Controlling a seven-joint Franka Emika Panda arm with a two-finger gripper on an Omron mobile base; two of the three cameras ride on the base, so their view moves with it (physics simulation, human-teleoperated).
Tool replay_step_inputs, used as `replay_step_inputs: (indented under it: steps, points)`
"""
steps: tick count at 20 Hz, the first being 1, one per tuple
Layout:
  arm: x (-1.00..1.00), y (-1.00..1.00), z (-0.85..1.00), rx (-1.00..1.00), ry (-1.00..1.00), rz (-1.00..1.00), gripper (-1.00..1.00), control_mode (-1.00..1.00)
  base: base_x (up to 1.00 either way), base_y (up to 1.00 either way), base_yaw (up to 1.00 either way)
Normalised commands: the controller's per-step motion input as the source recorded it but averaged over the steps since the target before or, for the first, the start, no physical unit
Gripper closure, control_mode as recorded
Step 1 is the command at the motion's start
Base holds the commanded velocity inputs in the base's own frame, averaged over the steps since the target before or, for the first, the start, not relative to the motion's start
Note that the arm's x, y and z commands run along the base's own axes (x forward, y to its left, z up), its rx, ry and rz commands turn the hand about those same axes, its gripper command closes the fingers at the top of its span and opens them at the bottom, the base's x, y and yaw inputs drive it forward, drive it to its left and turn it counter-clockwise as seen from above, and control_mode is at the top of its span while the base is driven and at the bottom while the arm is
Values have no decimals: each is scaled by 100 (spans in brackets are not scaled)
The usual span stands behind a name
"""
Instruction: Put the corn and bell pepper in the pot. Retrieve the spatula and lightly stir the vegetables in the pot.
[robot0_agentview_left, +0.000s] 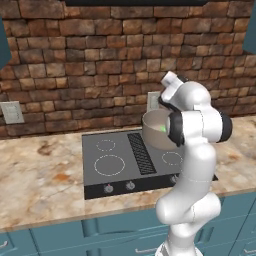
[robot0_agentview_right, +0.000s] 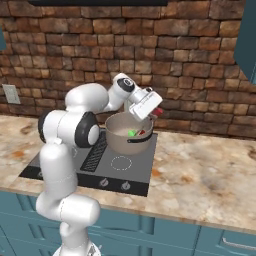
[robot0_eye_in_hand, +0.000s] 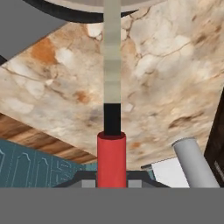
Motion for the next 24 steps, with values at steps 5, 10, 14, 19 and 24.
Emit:
replay_step_inputs:
  steps: [5,10,14,19,24]
  points:
    - [31,0,-22,-3,2,0,100,-100,0,0,0]
    - [27,-2,-10,-5,13,0,100,-100,0,0,0]
    - [29,0,-9,-7,12,0,100,-100,0,0,0]
    - [32,0,0,-10,11,3,100,-100,0,0,0]
    - [14,2,-15,-7,2,11,100,-100,0,0,0]
